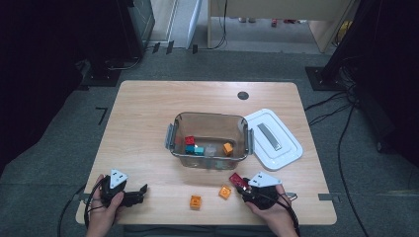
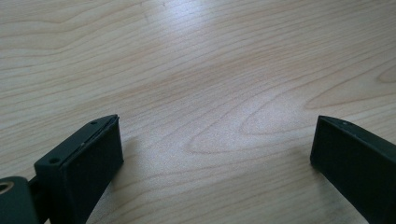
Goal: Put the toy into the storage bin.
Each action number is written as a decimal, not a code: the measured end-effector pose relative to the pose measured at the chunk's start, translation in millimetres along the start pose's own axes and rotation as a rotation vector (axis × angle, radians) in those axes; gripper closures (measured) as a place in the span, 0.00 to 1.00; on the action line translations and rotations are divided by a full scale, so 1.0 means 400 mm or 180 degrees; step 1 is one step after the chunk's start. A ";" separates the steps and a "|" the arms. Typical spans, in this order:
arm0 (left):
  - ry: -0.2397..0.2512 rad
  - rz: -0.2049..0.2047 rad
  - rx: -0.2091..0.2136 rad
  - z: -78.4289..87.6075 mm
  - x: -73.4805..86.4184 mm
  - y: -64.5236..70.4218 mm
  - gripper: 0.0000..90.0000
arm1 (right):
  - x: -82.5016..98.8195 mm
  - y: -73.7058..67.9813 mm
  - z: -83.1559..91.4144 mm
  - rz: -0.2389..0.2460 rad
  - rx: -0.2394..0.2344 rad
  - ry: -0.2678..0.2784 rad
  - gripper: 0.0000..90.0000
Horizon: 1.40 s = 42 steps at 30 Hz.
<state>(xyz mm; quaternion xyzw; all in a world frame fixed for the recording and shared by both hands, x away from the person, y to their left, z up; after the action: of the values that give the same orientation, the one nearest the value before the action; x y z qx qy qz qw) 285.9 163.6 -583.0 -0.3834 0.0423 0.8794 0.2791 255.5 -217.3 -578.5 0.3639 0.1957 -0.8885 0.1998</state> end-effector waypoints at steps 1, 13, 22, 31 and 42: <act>0.0000 0.0000 0.0000 0.000 0.000 0.000 0.02 | 0.000 -0.002 0.001 0.0000 -0.0027 -0.0001 0.67; 0.0001 0.0001 0.0000 0.000 0.000 0.000 0.02 | -0.044 -0.015 0.052 0.0039 -0.0162 0.0254 0.67; 0.0000 -0.0001 0.0000 0.000 0.000 0.000 0.02 | -0.088 -0.036 0.115 0.0119 -0.0301 0.0419 0.67; -0.0001 -0.0001 0.0000 0.000 0.000 0.000 0.02 | -0.141 -0.066 0.177 0.0192 -0.0427 0.0534 0.67; 0.0000 0.0000 0.0000 0.000 0.000 0.000 0.02 | -0.229 -0.089 0.236 0.0217 -0.0592 0.0709 0.67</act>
<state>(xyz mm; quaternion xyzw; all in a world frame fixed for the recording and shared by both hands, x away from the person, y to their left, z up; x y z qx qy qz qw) 285.9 163.6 -583.0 -0.3834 0.0422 0.8794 0.2790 244.4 -214.4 -442.7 0.4466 0.2855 -0.8134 0.2398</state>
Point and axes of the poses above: each handheld gripper's, and its own axes: z roughly backward along the jaws, x roughly out of its underside, y roughly to its right, the point moved 9 cm from there along -z, roughly forward along the jaws, and after that the axes turned 11 degrees about -z, right-handed, at the moved point
